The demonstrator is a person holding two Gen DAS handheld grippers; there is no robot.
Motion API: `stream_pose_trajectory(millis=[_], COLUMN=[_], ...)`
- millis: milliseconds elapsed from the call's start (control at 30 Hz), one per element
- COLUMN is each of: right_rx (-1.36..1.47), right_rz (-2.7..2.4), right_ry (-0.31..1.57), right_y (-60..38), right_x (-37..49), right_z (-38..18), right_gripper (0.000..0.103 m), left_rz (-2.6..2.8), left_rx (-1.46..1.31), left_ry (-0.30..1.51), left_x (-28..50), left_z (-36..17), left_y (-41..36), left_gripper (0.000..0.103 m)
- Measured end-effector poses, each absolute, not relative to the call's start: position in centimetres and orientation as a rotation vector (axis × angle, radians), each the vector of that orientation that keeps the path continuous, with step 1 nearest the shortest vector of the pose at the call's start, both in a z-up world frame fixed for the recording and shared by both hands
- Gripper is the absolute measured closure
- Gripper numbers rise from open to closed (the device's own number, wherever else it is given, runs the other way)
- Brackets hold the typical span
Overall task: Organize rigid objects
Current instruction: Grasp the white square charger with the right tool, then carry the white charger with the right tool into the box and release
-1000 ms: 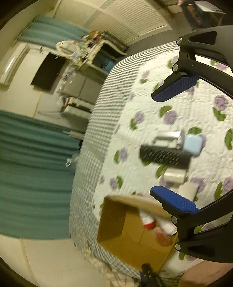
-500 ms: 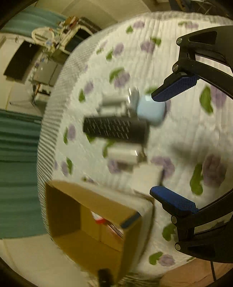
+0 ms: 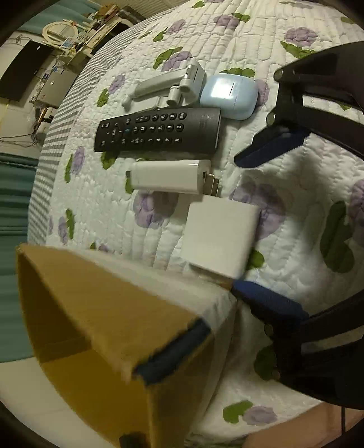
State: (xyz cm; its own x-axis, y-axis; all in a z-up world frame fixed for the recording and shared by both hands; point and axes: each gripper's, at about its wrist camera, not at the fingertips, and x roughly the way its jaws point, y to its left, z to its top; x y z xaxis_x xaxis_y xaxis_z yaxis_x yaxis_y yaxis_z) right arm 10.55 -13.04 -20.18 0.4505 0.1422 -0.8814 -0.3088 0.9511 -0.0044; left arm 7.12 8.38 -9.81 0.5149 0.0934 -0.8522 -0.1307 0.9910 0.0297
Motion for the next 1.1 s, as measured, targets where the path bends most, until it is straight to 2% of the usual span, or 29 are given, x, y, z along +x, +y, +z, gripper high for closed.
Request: stream_pose_trajectory(millis=[400,500,633,867,1100], right_rx=[-0.166,-0.173,-0.142,-0.091,-0.091], right_rz=[0.203,0.227,0.237,0.235,0.229], right_ry=[1.074,1.063,1.052,0.996,0.87], right_y=[-12.6,-12.3,-12.8,-14.1,-14.2], right_x=[12.3,12.1,11.4,9.9,9.3], right_z=[-20.9,-20.7,-20.0,-16.6,-10.5], right_gripper=[0.034,0.049,0.05,0.053,0.053], left_rz=[0.132,0.132,0.132,0.132,0.13], left_rx=[-0.038,-0.038,-0.036,-0.04,-0.04], left_ry=[1.021,1.021,1.02,1.02,1.019], left_x=[7.1,7.1,7.1,7.0,6.9], left_z=[-9.9,-9.9,-9.9,-9.9,-9.9], left_y=[8.6,8.6,8.6,8.7,8.6], left_gripper=[0.092,0.092,0.092,0.092,0.092])
